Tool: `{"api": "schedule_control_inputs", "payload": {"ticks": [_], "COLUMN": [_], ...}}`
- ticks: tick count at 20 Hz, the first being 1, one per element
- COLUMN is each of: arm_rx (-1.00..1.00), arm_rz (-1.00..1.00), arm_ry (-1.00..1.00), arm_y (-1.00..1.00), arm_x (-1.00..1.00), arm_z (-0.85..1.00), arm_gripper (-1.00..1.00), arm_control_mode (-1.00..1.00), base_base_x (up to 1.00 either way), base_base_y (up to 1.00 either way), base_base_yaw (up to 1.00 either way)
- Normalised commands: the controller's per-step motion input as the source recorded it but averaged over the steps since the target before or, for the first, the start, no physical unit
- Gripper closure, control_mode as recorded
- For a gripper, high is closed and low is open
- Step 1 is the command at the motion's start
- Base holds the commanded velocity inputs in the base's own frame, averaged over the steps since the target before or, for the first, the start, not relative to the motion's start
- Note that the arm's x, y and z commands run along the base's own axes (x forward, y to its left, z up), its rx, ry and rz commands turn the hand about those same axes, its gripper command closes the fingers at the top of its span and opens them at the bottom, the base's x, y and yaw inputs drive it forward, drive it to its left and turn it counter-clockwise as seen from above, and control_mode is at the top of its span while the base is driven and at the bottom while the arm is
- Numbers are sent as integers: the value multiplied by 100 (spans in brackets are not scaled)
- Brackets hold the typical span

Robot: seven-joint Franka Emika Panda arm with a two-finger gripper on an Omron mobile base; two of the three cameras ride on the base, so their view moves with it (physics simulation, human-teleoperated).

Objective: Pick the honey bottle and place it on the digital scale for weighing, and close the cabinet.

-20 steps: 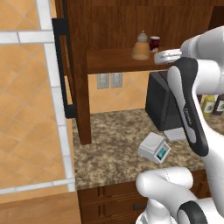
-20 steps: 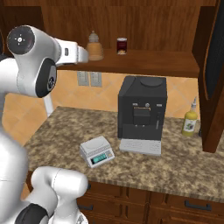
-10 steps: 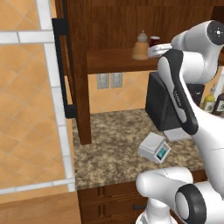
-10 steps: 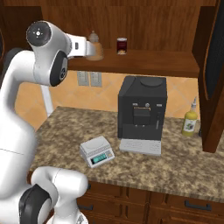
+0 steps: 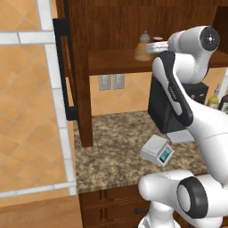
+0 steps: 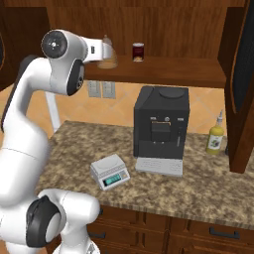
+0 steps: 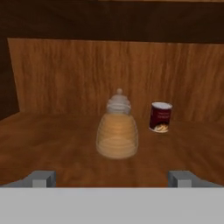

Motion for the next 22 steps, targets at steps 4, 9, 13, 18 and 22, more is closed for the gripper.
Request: {"api": "schedule_control_inputs", "payload": {"ticks": [4, 9, 13, 18, 22], "arm_rx": [0, 0, 0, 0, 0], "arm_rz": [0, 0, 0, 0, 0], "arm_ry": [-5, 0, 0, -2, 0], "arm_y": [0, 0, 0, 0, 0], "arm_x": [37, 41, 52, 47, 45], "arm_z": [0, 0, 0, 0, 7], "arm_gripper": [-100, -100, -100, -100, -100], "arm_control_mode": [-100, -100, -100, -100, -100], "base_base_x": [0, 0, 0, 0, 0], "base_base_y": [0, 0, 0, 0, 0], "base_base_yaw": [0, 0, 0, 0, 0]}}
